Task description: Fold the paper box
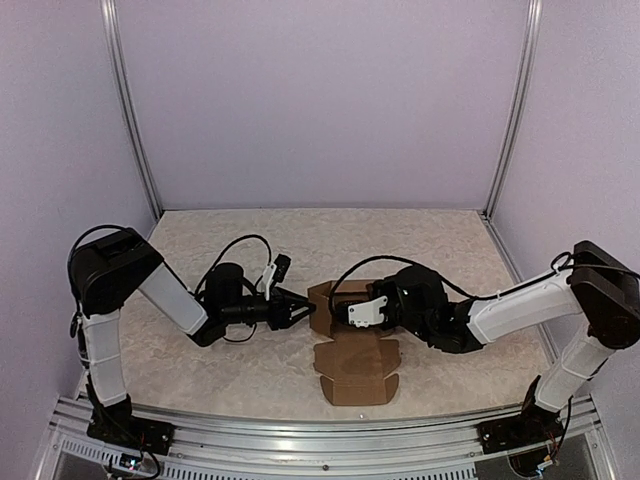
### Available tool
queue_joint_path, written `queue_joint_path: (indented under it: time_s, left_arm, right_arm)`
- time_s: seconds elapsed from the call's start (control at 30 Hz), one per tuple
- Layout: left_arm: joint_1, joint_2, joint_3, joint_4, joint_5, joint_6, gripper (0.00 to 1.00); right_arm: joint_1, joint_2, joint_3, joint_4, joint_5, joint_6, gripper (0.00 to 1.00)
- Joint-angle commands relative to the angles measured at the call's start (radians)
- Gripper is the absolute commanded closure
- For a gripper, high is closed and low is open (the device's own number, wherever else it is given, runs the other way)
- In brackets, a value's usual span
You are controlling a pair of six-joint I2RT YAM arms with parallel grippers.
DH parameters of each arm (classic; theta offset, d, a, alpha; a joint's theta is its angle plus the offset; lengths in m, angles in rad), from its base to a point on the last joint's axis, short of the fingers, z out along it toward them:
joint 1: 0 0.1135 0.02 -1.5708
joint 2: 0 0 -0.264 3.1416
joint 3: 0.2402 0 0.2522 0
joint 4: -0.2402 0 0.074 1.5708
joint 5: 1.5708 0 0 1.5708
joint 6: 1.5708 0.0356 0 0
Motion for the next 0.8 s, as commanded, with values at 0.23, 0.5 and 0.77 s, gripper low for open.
queue_joint_path:
  time_s: [0.23,0.5,0.77]
  left_arm:
    - [-0.057,0.012,0.061,-0.079,0.042,0.103,0.60]
    - [-0.094,0.020,0.083,-0.068,-0.004,0.102,0.58]
    - [-0.124,0.063,0.135,-0.094,-0.141,0.091,0.63]
  right_arm:
    - [0.016,-0.033,-0.021,0.029,-0.009,-0.002,1.00]
    - [0.018,-0.030,-0.010,0.001,-0.011,0.022,1.00]
    - [0.018,-0.034,0.007,-0.045,-0.019,0.086,1.00]
